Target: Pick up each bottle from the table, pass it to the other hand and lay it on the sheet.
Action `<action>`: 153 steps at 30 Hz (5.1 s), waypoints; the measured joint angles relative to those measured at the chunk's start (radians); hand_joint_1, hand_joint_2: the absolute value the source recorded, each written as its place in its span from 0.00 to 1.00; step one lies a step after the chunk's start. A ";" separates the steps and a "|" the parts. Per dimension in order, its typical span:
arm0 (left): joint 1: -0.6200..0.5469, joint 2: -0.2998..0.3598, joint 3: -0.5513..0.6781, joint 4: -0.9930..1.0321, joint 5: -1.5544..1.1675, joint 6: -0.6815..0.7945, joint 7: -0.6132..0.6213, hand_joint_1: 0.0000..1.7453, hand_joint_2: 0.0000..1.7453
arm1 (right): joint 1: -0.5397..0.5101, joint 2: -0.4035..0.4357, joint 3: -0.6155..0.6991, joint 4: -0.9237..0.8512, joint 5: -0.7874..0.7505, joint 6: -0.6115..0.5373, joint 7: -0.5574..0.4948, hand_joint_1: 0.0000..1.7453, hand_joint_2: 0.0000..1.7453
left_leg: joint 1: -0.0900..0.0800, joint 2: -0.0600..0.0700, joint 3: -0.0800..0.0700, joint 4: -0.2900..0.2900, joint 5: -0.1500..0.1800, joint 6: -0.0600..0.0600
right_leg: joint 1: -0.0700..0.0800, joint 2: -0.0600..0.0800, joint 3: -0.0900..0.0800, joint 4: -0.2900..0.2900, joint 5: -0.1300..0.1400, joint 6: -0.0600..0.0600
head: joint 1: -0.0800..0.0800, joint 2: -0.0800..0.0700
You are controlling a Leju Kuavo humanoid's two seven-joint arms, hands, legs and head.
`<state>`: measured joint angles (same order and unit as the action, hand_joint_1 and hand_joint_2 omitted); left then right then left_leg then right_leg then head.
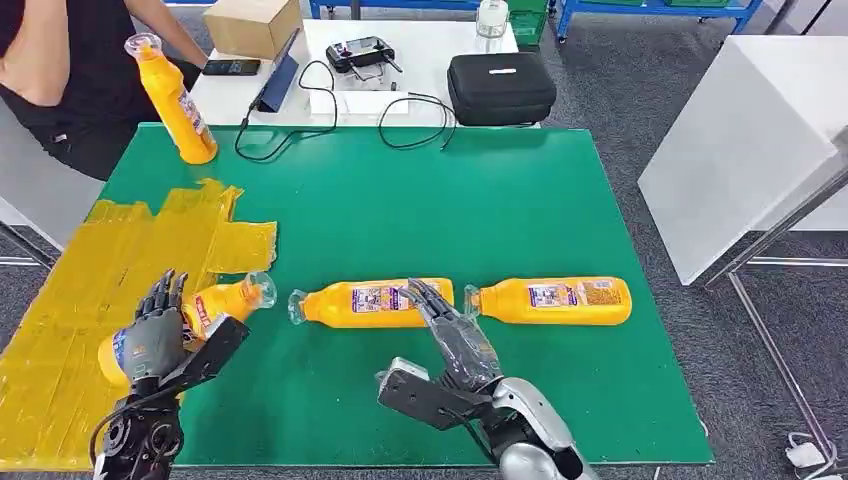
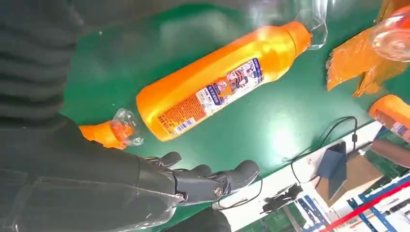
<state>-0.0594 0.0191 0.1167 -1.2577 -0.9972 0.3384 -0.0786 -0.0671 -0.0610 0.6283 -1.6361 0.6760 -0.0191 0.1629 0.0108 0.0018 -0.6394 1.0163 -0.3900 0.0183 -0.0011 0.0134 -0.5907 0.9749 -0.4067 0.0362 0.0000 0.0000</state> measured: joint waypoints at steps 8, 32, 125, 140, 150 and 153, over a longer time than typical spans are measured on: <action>-0.019 -0.002 0.014 0.018 0.024 -0.009 0.039 0.00 0.00 | -0.023 0.000 -0.004 0.030 0.018 0.027 0.022 0.00 1.00 | 0.000 0.000 0.000 0.000 0.000 0.000 | 0.000 0.000 0.000 0.000 0.000 0.000 | 0.000 0.000; -0.015 -0.066 0.090 -0.041 0.401 -0.134 -0.033 0.00 0.00 | -0.135 -0.003 -0.012 0.165 0.100 0.037 0.043 0.00 1.00 | -0.001 -0.008 0.000 0.000 0.005 0.002 | 0.000 -0.012 0.003 0.000 0.000 0.001 | 0.000 0.000; -0.020 -0.151 -0.099 -0.381 1.043 -0.076 -0.111 0.00 0.00 | -0.546 0.239 0.282 1.121 0.313 0.113 0.087 1.00 1.00 | 0.000 0.009 0.019 0.000 -0.007 -0.005 | 0.000 0.008 0.004 -0.001 -0.002 -0.003 | 0.000 0.000; -0.007 -0.141 -0.106 -0.391 1.100 -0.118 -0.082 0.00 0.00 | -0.521 0.236 0.206 1.075 0.171 0.077 0.039 1.00 1.00 | 0.001 0.009 0.022 0.000 -0.002 -0.004 | 0.001 0.008 0.008 -0.001 -0.001 -0.003 | 0.000 0.000; 0.157 -0.138 -0.088 -0.451 1.308 -0.309 -0.090 0.00 1.00 | -0.282 0.122 0.064 0.491 0.022 -0.069 -0.015 1.00 1.00 | 0.000 0.005 0.004 0.000 0.000 -0.002 | 0.000 0.005 0.002 0.000 0.001 0.001 | 0.001 0.000; 0.188 -0.142 -0.083 -0.467 1.322 -0.327 -0.087 0.00 1.00 | -0.234 0.096 0.060 0.353 0.034 -0.071 -0.010 1.00 1.00 | 0.000 0.005 0.000 0.000 -0.001 -0.002 | 0.000 0.005 -0.001 0.000 0.001 0.001 | 0.000 0.000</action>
<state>0.1287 -0.1225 0.0336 -1.7243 0.3246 0.0110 -0.1659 -0.3009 0.0355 0.6882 -1.2827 0.7103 -0.0900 0.1534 0.0112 0.0072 -0.6397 1.0166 -0.3906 0.0164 -0.0009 0.0181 -0.5920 0.9746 -0.4057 0.0373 0.0000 0.0000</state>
